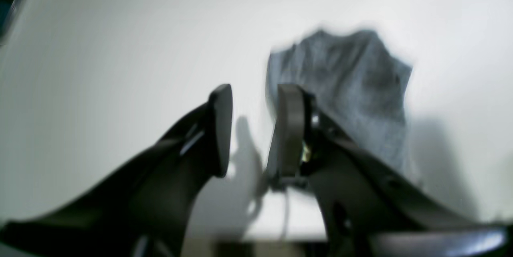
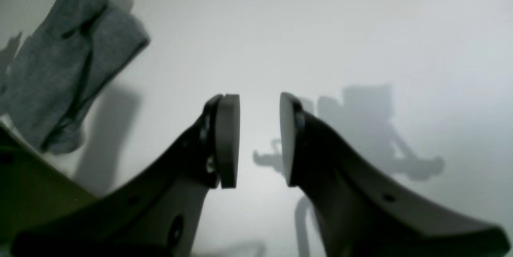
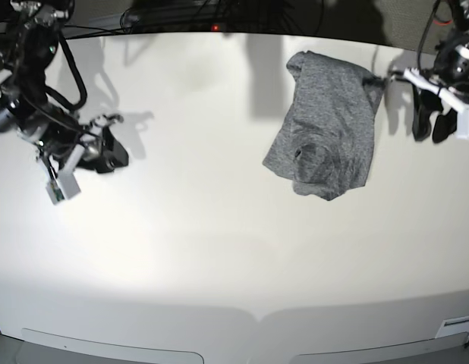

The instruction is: Fold the T-shirt properly

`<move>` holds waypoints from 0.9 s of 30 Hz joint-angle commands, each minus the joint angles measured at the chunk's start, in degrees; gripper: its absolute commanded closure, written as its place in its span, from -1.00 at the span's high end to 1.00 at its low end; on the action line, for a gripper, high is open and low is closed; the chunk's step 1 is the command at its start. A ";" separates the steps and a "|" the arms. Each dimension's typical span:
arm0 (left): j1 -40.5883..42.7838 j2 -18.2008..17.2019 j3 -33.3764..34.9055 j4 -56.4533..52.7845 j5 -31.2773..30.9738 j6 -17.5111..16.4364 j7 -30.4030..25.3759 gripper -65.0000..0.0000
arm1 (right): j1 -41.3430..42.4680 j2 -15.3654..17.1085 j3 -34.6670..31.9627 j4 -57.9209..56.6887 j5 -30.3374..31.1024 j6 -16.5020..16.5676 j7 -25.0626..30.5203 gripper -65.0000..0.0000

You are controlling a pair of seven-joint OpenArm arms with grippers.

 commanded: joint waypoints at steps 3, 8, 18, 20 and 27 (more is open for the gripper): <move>5.68 -0.72 -5.18 0.85 -0.87 0.15 -0.26 -0.44 | -6.40 0.74 5.81 5.22 7.76 0.25 -3.19 -0.45; 15.32 -2.10 -9.92 0.85 -1.75 0.20 -0.02 -0.44 | -20.70 0.42 13.77 10.14 14.32 0.25 -5.57 -0.45; 29.59 -2.08 -10.05 -7.41 -9.99 -3.63 -2.69 -0.44 | -41.79 -6.12 9.88 9.35 12.85 0.25 -2.36 -0.45; 28.57 -2.10 -9.73 -14.84 -12.98 -3.69 -3.02 -0.44 | -42.42 -6.25 5.90 6.69 8.66 0.25 0.72 -0.45; 19.91 -2.25 -2.93 -48.92 -11.21 -7.54 -17.66 -0.44 | -42.29 -2.97 -14.43 -13.00 -11.30 0.25 15.13 -0.45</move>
